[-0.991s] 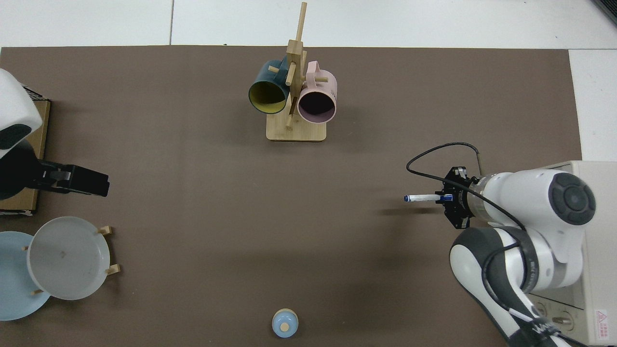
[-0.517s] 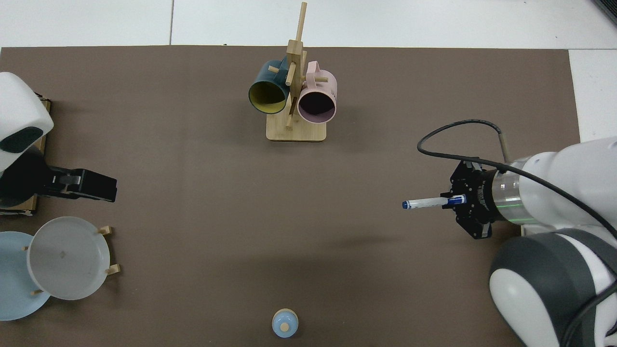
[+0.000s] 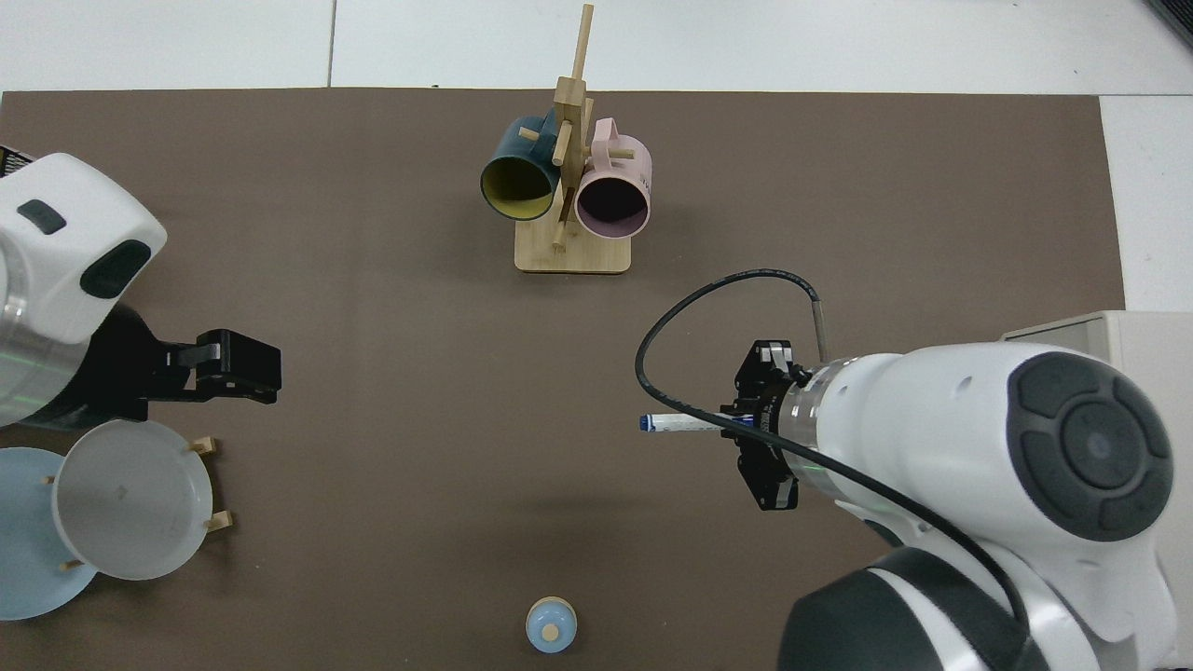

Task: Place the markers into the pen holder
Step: 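Lift the marker with the right gripper toward the table middle, then carry the marker to the middle while the left gripper reaches it, then grasp the marker with the left gripper while the right gripper opens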

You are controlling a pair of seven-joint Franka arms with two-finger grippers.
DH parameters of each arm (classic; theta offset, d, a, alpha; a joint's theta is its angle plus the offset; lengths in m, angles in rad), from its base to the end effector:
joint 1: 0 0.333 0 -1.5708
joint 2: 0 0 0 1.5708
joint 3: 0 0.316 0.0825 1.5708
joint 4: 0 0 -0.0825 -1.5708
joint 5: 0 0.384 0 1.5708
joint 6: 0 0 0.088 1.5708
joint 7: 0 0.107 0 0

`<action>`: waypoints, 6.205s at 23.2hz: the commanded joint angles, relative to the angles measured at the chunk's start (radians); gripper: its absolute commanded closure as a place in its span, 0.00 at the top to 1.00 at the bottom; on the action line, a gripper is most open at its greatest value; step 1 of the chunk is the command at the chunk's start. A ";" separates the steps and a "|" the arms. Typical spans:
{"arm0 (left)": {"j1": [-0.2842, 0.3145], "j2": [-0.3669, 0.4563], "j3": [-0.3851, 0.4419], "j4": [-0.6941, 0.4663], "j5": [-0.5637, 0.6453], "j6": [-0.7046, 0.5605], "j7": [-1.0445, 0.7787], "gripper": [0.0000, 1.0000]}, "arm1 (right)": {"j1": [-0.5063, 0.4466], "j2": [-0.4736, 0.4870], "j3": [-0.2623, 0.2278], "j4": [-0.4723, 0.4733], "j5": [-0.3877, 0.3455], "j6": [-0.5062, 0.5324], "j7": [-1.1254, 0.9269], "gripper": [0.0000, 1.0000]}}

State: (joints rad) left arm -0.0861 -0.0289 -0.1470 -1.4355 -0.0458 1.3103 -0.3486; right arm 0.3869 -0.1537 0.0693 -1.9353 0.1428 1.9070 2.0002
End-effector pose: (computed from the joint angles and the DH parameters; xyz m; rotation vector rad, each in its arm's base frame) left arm 0.5005 -0.1262 0.6804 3.1218 0.1658 -0.1630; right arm 0.4676 0.2431 0.5635 -2.0937 2.1191 0.1158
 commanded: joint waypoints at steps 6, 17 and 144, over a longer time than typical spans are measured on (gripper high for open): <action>-0.009 -0.029 -0.032 -0.029 -0.065 -0.019 -0.291 1.00 | 0.090 0.055 -0.003 0.018 -0.003 0.086 0.153 0.00; -0.003 -0.017 -0.054 -0.019 -0.052 0.027 0.172 1.00 | 0.125 0.089 -0.003 0.049 -0.017 0.112 0.193 0.00; -0.138 -0.080 -0.111 -0.456 -0.362 0.472 1.202 0.46 | 0.300 0.214 -0.002 0.131 -0.104 0.271 0.244 0.00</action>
State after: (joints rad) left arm -0.2168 -0.0793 -0.2561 -1.8711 -0.3928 1.7770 0.8518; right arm 0.6798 0.0440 0.0684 -1.8189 0.0462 2.1587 2.2547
